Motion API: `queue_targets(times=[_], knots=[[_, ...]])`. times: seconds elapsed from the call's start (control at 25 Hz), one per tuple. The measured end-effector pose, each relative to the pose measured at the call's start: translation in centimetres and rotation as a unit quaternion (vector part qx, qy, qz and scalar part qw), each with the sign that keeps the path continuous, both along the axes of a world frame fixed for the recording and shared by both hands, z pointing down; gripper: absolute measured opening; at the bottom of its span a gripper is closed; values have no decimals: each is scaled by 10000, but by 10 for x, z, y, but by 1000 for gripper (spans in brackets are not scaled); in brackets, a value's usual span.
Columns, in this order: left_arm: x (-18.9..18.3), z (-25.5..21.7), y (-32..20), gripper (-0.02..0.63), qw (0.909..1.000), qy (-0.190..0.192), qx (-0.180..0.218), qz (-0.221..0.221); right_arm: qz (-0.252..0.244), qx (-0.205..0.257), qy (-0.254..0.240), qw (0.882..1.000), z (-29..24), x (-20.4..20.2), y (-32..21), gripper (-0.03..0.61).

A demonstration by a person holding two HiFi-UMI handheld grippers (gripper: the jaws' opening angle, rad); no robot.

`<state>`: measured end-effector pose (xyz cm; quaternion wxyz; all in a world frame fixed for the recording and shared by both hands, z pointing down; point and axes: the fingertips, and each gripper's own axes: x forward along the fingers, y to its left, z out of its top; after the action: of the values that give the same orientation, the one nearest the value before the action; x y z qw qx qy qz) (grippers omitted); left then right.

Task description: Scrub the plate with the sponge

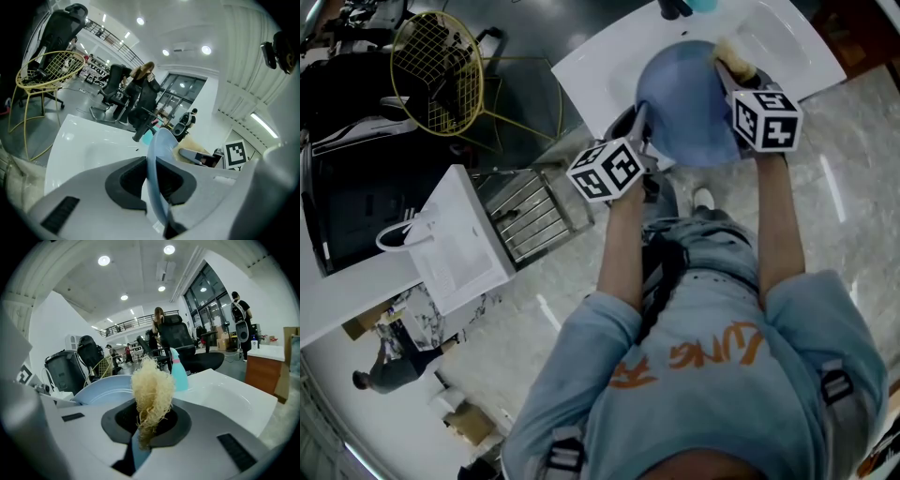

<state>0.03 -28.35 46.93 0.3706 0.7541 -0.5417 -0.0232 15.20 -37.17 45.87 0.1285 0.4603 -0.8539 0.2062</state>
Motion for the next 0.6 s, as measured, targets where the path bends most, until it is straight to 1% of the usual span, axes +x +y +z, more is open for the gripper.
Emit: queue_targets(times=[0.12,0.32,0.44,0.6], knots=[[-4,1,3,29,9999,6,-16,-101,-332,71,-176,9993,-9,-17,6,32],[-21,-1,10,31,9994,1,-5,-335,-1155,187,-356,9925,-26,-67,23,32],[-30,-2,15,31,9989,37,19,-469,-1685,249,-370,9847,-33,-101,40,32],[-44,-3,22,29,9978,41,11,-662,-2429,290,-361,9689,-38,-146,67,32]])
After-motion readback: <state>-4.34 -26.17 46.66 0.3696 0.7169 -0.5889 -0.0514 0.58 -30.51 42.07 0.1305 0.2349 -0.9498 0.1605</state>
